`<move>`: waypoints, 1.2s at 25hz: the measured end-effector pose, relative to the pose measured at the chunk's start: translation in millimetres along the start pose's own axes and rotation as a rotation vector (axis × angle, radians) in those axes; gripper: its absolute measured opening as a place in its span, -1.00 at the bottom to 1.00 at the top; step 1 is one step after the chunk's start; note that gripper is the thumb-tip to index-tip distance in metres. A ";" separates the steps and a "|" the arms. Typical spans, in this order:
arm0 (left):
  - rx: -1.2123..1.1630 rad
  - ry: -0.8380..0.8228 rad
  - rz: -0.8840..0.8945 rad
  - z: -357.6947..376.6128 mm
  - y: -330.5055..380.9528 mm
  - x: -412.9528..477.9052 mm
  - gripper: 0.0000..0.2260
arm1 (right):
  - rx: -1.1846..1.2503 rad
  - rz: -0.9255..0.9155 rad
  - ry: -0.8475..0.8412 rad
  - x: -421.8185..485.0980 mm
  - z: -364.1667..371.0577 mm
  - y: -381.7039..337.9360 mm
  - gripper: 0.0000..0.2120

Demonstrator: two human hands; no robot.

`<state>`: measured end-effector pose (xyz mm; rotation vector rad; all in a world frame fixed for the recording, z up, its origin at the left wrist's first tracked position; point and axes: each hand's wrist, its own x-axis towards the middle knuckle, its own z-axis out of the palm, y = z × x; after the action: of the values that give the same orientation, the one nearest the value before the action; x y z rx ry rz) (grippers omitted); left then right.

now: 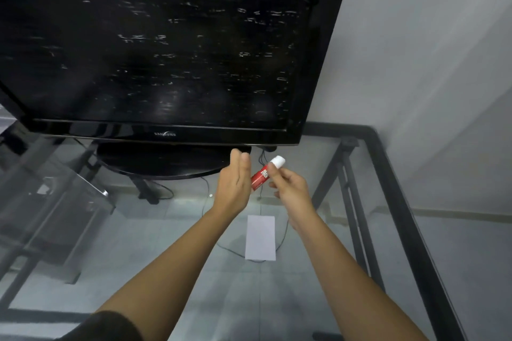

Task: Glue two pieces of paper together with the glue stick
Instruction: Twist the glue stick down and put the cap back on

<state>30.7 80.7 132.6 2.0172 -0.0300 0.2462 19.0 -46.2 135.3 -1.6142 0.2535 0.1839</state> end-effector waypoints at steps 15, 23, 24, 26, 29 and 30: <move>-0.056 -0.281 -0.069 -3.2 -15.5 -32.5 -0.67 | 0.088 -0.041 0.076 -19.2 -15.0 4.4 -0.86; -0.567 -0.330 -0.300 -1.3 -6.3 -29.0 -0.84 | 0.122 -0.053 0.124 -15.6 -18.9 1.3 -0.90; -0.550 -0.327 -0.273 -0.8 -6.2 -29.9 -0.81 | 0.118 -0.056 0.116 -14.6 -19.6 -0.6 -0.89; -0.516 -0.364 -0.372 -1.0 -4.8 -28.3 -0.66 | 0.096 -0.067 0.090 -13.0 -19.7 -3.3 -0.89; -0.571 -0.415 -0.483 -2.0 2.9 -26.4 -0.65 | 0.084 -0.078 0.077 -11.6 -20.5 -4.4 -0.90; -0.583 -0.386 -0.424 -1.6 2.9 -27.5 -0.70 | 0.083 -0.080 0.080 -11.2 -20.8 -4.4 -0.90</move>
<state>3.2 78.4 130.7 1.4180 0.0752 -0.3861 8.7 -66.2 143.9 -1.5477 0.2548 0.0466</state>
